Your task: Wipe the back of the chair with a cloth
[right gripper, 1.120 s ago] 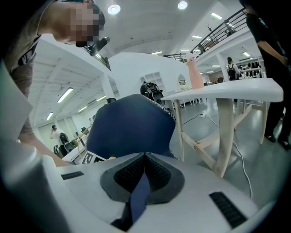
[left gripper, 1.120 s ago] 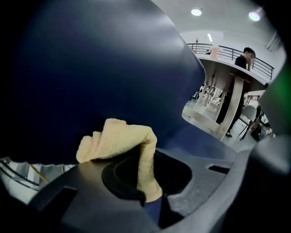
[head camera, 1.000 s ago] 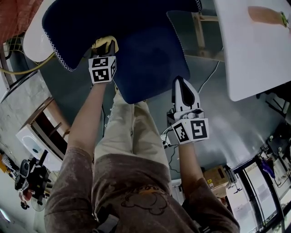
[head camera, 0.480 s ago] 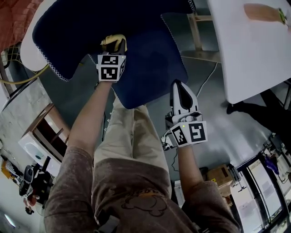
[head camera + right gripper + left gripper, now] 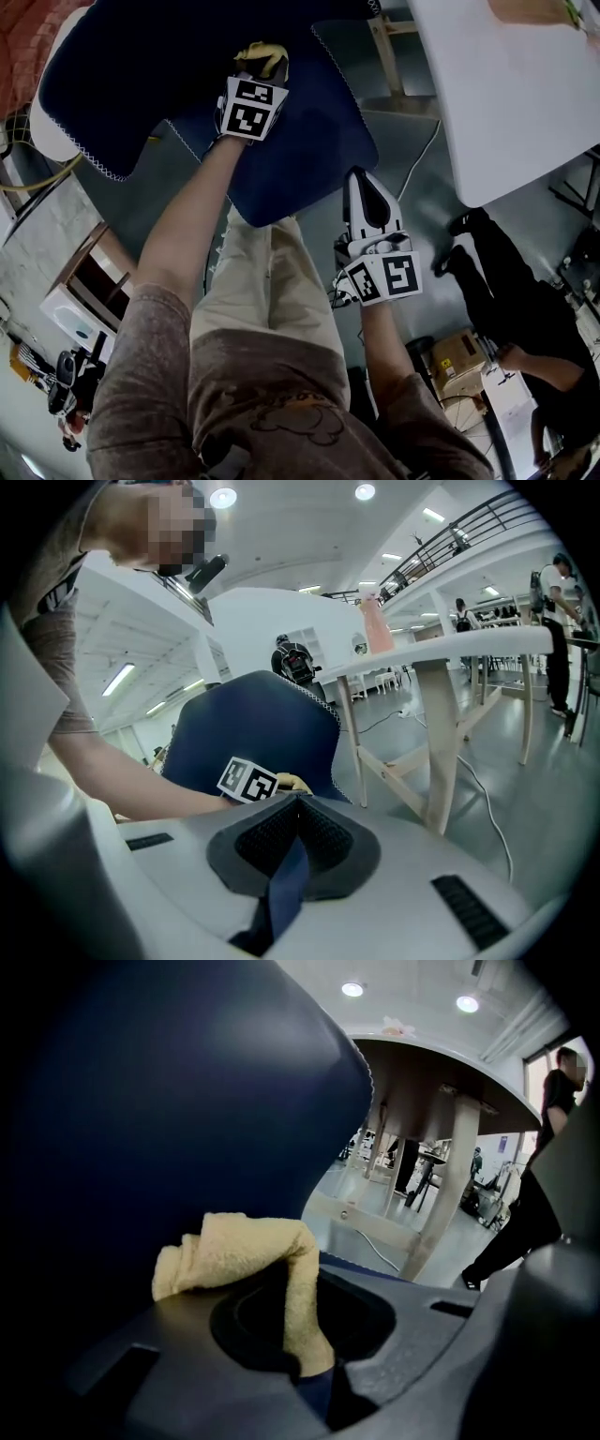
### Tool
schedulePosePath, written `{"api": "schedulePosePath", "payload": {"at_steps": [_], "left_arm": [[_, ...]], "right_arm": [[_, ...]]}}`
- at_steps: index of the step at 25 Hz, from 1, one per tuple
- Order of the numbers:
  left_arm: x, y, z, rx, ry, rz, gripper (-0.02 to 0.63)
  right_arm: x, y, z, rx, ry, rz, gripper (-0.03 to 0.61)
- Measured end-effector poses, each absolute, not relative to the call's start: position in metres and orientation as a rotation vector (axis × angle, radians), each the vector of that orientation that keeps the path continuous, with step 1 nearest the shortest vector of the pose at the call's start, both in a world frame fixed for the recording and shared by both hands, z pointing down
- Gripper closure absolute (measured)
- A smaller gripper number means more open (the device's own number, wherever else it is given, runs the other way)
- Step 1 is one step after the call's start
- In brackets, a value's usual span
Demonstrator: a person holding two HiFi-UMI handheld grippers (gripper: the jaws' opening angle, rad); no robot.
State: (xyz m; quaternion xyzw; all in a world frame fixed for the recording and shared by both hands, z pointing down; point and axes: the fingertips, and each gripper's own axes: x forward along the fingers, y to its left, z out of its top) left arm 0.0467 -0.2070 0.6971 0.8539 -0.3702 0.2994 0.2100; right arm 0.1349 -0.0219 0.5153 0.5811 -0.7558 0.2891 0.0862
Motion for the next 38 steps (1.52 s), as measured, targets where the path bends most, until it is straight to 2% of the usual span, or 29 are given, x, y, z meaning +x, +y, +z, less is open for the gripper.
{"api": "schedulePosePath", "payload": {"at_steps": [14, 21, 31, 38], "left_arm": [[0.134, -0.225, 0.694, 2.551, -0.838, 0.937, 0.56], [0.165, -0.22, 0.671, 2.647, -0.712, 0.848, 0.56], [0.124, -0.186, 0.63, 2.682, -0.755, 0.768, 0.559], [0.081, -0.159, 0.554, 2.727, -0.813, 0.715, 0.558]], "right_arm": [[0.155, -0.01, 0.514, 1.79, -2.207, 0.872, 0.551], [0.157, -0.008, 0.515, 1.803, -2.202, 0.885, 0.551], [0.151, -0.011, 0.5, 1.779, -2.243, 0.857, 0.551], [0.146, -0.014, 0.468, 1.755, -2.285, 0.804, 0.551]]}}
